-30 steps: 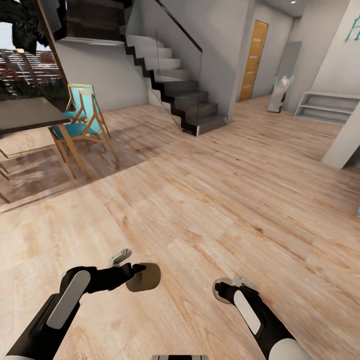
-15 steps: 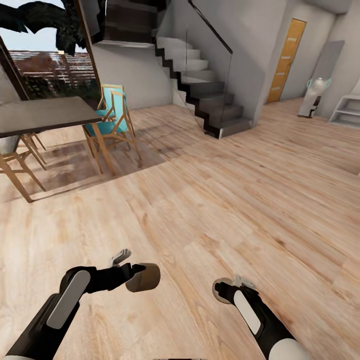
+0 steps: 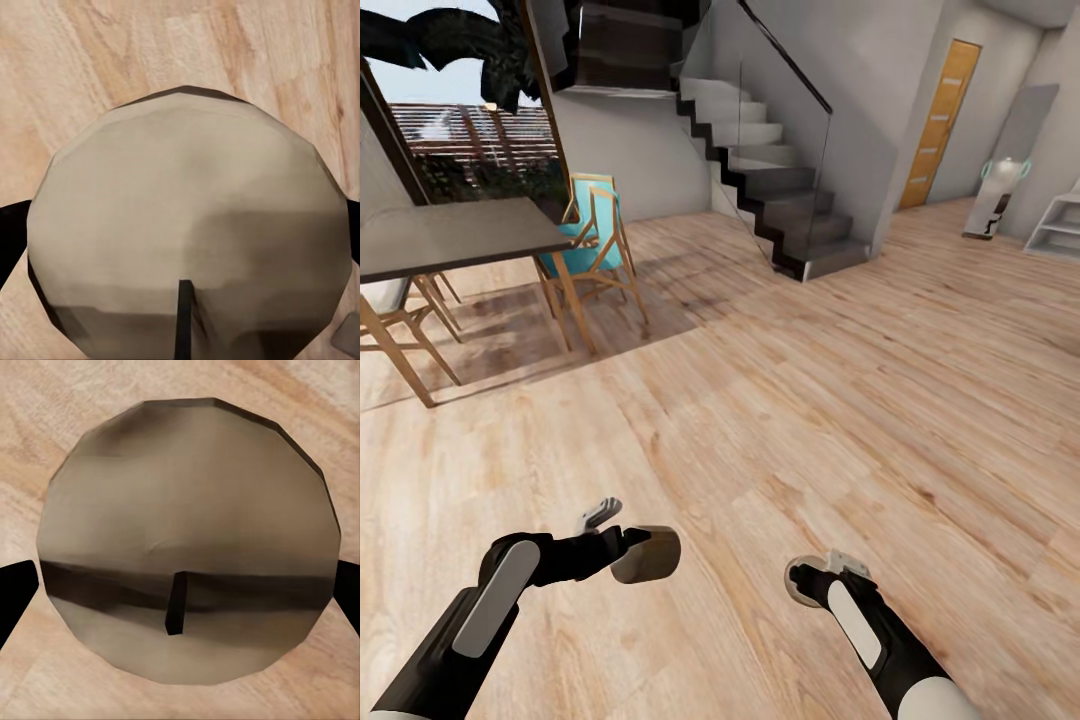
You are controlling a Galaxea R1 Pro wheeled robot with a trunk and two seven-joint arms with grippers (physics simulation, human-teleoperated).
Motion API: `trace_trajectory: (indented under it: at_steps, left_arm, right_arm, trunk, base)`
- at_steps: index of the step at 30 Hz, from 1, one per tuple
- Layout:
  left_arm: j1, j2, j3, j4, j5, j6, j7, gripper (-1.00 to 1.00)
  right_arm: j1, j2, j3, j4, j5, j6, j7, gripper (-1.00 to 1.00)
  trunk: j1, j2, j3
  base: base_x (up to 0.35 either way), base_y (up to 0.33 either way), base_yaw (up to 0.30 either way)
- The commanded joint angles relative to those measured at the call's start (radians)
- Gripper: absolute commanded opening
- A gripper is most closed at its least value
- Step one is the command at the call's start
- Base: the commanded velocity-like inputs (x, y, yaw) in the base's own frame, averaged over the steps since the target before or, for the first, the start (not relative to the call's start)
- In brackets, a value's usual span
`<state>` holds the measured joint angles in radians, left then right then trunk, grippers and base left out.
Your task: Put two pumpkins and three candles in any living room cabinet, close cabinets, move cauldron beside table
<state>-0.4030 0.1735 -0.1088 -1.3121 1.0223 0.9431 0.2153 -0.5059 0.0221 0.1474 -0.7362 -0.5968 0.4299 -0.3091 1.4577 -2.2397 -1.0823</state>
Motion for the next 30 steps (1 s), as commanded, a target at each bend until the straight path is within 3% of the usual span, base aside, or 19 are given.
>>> trace_trajectory:
  at_steps: [1, 22, 26, 30]
  left_arm:
    - [0.0, 0.001, -0.002, -0.001, 0.01, 0.001, 0.01, -1.0]
    - [0.0, 0.001, -0.002, 0.007, -0.003, -0.004, 0.022, -1.0]
    - [-0.001, -0.001, -0.004, 0.046, -0.048, -0.04, 0.11, -1.0]
    - [-0.002, -0.005, -0.007, 0.068, -0.069, -0.094, 0.27, -1.0]
  right_arm:
    - [0.0, -0.001, 0.003, -0.002, -0.011, 0.002, -0.01, -1.0]
    - [0.0, -0.002, 0.003, 0.0, -0.017, 0.009, -0.01, -1.0]
    - [0.0, -0.002, 0.003, 0.0, -0.017, 0.009, -0.01, -1.0]
    - [0.0, -0.003, 0.003, 0.0, -0.018, 0.009, -0.011, -1.0]
  trunk:
    - [-0.004, 0.007, 0.002]
    - [-0.085, 0.154, 0.068]
    - [-0.1, 0.182, 0.081]
    - [-0.115, 0.21, 0.093]
  base:
    - [0.0, 0.0, 0.0]
    - [0.0, 0.0, 0.0]
    - [0.0, 0.0, 0.0]
    - [0.0, 0.0, 0.0]
